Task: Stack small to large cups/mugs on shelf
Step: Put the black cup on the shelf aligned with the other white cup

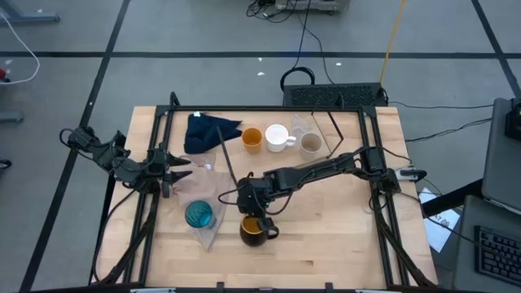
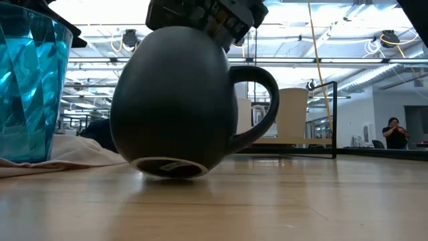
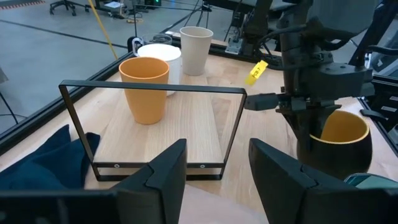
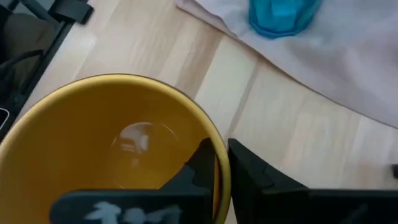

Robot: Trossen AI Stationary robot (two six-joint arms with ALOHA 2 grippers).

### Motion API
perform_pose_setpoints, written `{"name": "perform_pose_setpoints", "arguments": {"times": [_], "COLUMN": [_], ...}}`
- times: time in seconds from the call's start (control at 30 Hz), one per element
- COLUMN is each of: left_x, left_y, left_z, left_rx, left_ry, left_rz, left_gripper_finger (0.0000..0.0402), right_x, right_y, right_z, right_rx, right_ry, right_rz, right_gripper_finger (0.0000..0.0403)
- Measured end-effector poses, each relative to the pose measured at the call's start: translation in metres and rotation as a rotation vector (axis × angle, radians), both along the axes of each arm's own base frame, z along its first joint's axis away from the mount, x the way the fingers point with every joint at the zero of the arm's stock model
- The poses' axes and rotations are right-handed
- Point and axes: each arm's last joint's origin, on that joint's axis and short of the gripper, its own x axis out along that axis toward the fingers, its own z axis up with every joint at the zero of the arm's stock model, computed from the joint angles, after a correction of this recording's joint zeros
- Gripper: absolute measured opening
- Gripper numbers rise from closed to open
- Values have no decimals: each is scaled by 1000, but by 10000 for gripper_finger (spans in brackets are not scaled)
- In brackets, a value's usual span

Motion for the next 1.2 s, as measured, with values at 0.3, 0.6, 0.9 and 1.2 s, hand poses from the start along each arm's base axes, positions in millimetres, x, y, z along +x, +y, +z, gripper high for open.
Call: {"name": "perform_pose_setpoints", "arguments": {"times": [0.3, 0.6, 0.9, 1.2], "left_x": [0, 0, 0, 0], "left_y": [0, 0, 0, 0], "left_z": [0, 0, 0, 0], "left_rx": [-1, 0, 1, 2], "left_ry": [-1, -1, -3, -4], "left_rz": [1, 1, 1, 3], "left_gripper_finger": [172, 172, 172, 172], "right_x": [-10, -35, -69, -88], "right_y": [-6, -18, -75, -130], "right_z": [17, 71, 112, 111], "right_rx": [-97, -154, -268, -331], "right_ry": [14, -49, -8, 134], "right_rz": [-55, -113, -287, -404], "right_gripper_finger": [12, 12, 12, 12]}}
